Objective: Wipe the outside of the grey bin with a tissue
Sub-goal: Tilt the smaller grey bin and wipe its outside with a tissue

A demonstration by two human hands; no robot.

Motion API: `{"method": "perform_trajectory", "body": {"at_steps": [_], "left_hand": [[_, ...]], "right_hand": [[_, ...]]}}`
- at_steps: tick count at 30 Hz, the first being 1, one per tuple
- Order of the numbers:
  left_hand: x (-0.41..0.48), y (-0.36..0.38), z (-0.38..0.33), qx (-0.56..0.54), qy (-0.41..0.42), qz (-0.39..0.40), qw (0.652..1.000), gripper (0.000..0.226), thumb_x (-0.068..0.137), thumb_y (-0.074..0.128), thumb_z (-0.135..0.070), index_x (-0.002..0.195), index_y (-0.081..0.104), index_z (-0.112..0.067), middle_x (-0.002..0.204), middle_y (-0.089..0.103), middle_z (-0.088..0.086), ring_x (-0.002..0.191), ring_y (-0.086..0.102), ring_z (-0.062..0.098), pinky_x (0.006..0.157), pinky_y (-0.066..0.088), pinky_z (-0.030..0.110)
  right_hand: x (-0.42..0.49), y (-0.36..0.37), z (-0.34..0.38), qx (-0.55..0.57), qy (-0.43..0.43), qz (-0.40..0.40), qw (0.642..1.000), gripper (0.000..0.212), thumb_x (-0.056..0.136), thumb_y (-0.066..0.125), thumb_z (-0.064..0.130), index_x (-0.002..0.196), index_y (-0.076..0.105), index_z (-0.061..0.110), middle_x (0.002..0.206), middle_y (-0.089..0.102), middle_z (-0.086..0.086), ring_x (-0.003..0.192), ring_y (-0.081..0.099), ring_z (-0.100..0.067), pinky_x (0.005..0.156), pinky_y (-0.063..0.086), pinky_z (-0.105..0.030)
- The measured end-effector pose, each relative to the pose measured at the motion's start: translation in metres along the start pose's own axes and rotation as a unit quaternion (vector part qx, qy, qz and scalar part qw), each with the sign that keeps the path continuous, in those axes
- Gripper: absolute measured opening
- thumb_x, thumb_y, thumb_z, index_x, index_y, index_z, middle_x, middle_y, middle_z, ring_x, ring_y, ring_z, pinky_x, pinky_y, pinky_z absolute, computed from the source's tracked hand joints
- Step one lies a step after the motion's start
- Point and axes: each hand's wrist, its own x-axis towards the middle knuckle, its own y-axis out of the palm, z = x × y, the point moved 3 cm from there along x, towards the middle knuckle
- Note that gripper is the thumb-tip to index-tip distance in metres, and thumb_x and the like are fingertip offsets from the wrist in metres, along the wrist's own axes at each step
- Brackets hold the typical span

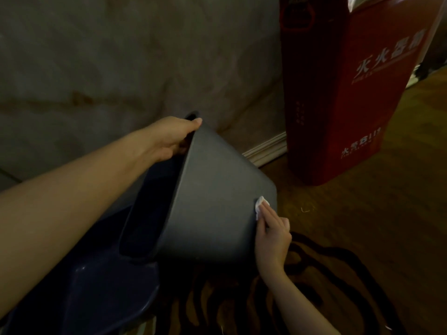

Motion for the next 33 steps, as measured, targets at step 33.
{"method": "perform_trajectory", "body": {"at_steps": [33], "left_hand": [[-0.027,0.006,0.017,0.014,-0.05,0.09,0.995,0.037,0.093,0.037,-0.003,0.127,0.05,-0.011,0.084,0.061,0.0,0.058,0.064,0.007,0.049,0.055,0.019]], "right_hand": [[0.012,-0.001,-0.036,-0.006,0.122,0.019,0.992,0.02,0.092,0.052,0.013,0.108,0.063,0.01,0.11,0.063,-0.005,0.104,0.054,-0.019,0.083,0.042,-0.028]]}}
